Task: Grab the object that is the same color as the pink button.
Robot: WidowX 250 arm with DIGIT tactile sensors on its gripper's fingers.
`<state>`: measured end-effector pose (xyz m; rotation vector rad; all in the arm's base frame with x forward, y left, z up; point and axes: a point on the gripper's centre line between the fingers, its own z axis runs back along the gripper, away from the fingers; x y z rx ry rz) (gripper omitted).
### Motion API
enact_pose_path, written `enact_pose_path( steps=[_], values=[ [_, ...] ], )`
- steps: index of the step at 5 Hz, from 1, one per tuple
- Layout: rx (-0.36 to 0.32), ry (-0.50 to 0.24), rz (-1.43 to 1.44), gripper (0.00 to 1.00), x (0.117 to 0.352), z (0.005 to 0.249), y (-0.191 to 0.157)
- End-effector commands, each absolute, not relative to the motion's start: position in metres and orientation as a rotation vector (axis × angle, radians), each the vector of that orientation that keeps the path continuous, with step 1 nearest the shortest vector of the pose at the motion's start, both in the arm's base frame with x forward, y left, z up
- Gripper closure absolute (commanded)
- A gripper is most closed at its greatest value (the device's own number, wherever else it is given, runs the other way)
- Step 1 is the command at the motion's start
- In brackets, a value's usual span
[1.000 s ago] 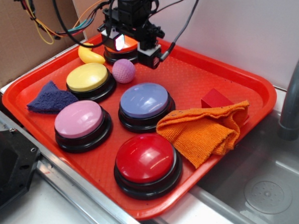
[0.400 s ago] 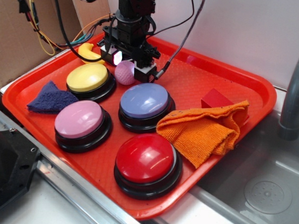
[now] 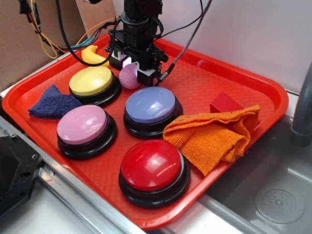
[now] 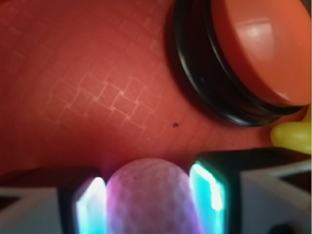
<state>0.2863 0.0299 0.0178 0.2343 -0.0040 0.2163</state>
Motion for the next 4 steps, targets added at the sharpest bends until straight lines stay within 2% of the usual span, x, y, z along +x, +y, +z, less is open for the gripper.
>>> enact_pose_path(
  steps=[1,2,3,4],
  values=[
    [0.208,-0.031,0.214,1.0,0.295,0.058,0.034],
    [0.157,-0.031,0.217,1.0,0.295,0.079,0.022],
    [0.066,-0.061,0.215,1.0,0.289,0.11,0.014],
    [-0.011,-0.149,0.183,1.0,0.282,0.151,0.005]
  ],
)
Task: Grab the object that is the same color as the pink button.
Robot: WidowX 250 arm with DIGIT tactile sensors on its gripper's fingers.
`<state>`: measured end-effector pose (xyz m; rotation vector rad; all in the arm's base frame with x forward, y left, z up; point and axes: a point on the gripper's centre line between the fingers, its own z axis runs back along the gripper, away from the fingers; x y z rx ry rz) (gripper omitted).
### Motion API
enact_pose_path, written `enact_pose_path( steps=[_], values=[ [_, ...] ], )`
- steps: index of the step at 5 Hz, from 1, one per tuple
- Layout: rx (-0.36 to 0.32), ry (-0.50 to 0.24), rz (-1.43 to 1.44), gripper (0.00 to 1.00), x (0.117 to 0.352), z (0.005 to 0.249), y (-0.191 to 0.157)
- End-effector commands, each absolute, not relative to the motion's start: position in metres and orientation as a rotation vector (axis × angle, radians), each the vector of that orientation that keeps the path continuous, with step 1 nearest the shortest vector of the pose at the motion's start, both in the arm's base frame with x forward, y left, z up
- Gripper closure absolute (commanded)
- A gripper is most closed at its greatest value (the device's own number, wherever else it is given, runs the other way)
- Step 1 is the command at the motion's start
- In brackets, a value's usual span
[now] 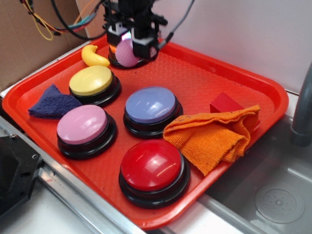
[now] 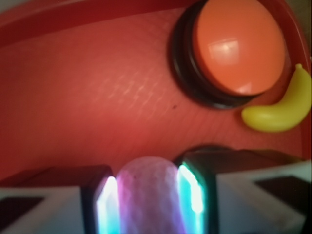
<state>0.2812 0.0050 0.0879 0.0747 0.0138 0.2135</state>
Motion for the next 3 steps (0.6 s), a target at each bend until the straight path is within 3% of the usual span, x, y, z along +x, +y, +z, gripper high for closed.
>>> enact_pose_path(
  steps=[1,2,3],
  values=[
    [-0.05,-0.191,0.171,1.0,0.2748,0.1791,0.0011],
    [-0.083,-0.219,0.19,1.0,0.2673,0.1883,0.0063],
    [-0.087,-0.135,0.158,1.0,0.269,0.1847,0.0073]
  ],
)
